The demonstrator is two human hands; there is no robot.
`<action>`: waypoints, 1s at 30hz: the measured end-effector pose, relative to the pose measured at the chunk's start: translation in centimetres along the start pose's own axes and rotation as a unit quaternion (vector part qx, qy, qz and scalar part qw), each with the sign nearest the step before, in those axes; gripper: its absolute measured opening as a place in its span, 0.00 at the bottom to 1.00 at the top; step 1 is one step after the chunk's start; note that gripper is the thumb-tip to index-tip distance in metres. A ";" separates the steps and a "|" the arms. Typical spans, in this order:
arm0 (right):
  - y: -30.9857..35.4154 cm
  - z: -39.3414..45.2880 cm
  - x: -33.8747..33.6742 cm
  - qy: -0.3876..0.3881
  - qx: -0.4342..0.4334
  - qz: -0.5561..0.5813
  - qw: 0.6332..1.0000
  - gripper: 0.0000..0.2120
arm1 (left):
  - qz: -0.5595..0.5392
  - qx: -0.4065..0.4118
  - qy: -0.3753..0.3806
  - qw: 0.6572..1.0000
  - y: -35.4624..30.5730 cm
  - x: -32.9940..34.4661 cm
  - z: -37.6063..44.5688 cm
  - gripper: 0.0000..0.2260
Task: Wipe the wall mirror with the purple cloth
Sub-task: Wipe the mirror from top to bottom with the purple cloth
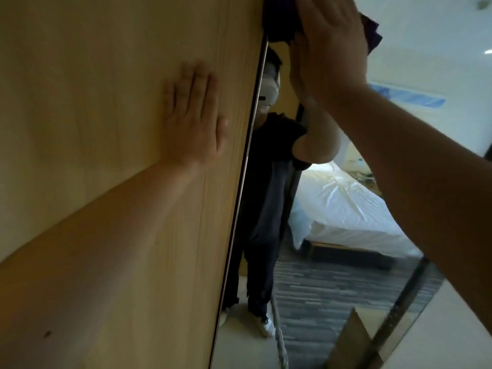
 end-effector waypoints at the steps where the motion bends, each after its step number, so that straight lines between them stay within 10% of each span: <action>1: 0.5 -0.9 0.6 0.001 -0.014 -0.012 1.000 0.19 | 0.004 0.001 0.002 1.000 0.0 0.0 0.0 0.28; 6: 5.5 -14.6 2.3 0.061 -0.142 0.033 0.987 0.24 | 0.029 0.002 -0.006 1.000 0.0 -0.2 0.0 0.27; 11: 11.6 -37.3 6.0 0.305 -0.280 0.002 0.910 0.41 | 0.035 -0.009 0.007 0.999 0.0 -0.3 0.0 0.28; 13: 13.3 -43.3 6.3 0.319 -0.330 -0.015 0.888 0.30 | 0.039 -0.010 0.011 0.999 0.2 0.0 -0.2 0.28; 30: 9.2 -41.5 -2.0 0.329 -0.141 0.172 0.918 0.32 | 0.042 -0.107 0.178 0.977 -0.2 -1.0 -0.8 0.26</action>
Point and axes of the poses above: each hand's wrist, its own z-axis towards the middle knuckle, its own x-axis out of the palm, y = z × x, the point moved 9 cm from there along z, towards the middle knuckle, and after that the axes turned 3 degrees about x, right-handed, at the moved point
